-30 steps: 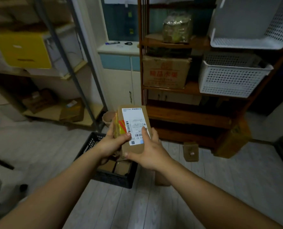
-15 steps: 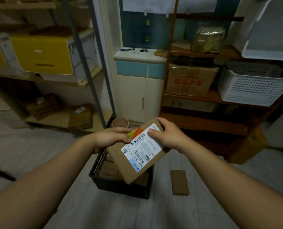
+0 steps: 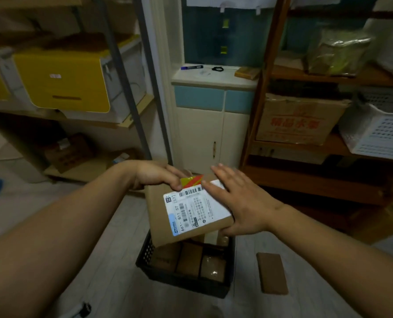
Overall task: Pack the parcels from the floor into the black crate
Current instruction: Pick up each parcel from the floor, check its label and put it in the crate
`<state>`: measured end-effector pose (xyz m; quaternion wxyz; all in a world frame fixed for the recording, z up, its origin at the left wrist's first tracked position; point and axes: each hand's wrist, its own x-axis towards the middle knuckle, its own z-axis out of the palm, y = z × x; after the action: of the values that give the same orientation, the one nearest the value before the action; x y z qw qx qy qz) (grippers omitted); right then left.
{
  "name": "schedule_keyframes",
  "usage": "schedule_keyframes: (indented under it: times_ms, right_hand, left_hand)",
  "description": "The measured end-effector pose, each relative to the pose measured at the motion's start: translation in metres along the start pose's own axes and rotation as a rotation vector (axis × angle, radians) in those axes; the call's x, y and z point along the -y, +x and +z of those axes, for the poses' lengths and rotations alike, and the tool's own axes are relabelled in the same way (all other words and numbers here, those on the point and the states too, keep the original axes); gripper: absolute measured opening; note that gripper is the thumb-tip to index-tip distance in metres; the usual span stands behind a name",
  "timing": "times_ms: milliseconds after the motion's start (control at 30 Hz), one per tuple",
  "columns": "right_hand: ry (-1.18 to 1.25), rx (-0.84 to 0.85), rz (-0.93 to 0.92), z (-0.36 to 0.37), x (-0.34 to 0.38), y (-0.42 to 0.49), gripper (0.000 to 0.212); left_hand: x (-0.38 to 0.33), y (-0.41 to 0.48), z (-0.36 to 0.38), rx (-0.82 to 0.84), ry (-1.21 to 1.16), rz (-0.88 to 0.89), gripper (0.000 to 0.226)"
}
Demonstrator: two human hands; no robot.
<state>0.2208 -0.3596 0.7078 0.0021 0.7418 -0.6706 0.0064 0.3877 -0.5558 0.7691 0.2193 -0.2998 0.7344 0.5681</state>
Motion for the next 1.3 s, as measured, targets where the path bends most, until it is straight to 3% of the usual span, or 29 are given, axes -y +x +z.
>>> schedule_keyframes:
  times_ms: [67,100,233,300,367,467,667,800,1067,1300]
  right_hand:
    - [0.004,0.002,-0.049,0.005,-0.009,0.023,0.103]
    - [0.015,-0.012,-0.050,0.008,-0.015,0.033,0.100]
    - [0.150,0.052,0.089,0.024,-0.044,0.066,0.106]
    - [0.203,0.084,0.162,0.033,-0.055,0.086,0.109]
    - [0.216,0.096,0.191,0.042,-0.062,0.106,0.109]
    - [0.236,0.106,0.249,0.059,-0.064,0.132,0.107]
    - [0.308,0.186,0.352,0.116,-0.050,0.177,0.107]
    - [0.394,0.294,0.444,0.181,-0.031,0.203,0.111]
    - [0.445,0.436,0.452,0.392,-0.022,0.240,0.113]
    - [0.366,0.388,0.445,0.597,-0.038,0.249,0.111]
  left_hand:
    - [-0.005,0.010,-0.015,-0.028,0.050,-0.062,0.034]
    - [-0.006,0.016,-0.023,-0.077,0.111,-0.070,0.041]
    - [0.000,0.039,-0.037,-0.367,0.641,0.039,0.078]
    - [0.010,0.052,-0.039,-0.431,0.989,0.077,0.107]
    - [0.025,0.065,-0.048,-0.439,1.106,0.066,0.122]
    - [0.047,0.088,-0.072,-0.386,1.152,0.076,0.127]
    - [0.093,0.137,-0.114,-0.247,1.164,0.142,0.112]
    - [0.158,0.183,-0.134,-0.128,1.125,0.176,0.112]
    - [0.336,0.337,-0.117,0.012,1.064,0.103,0.111]
    - [0.466,0.479,-0.080,-0.033,1.116,0.132,0.107]
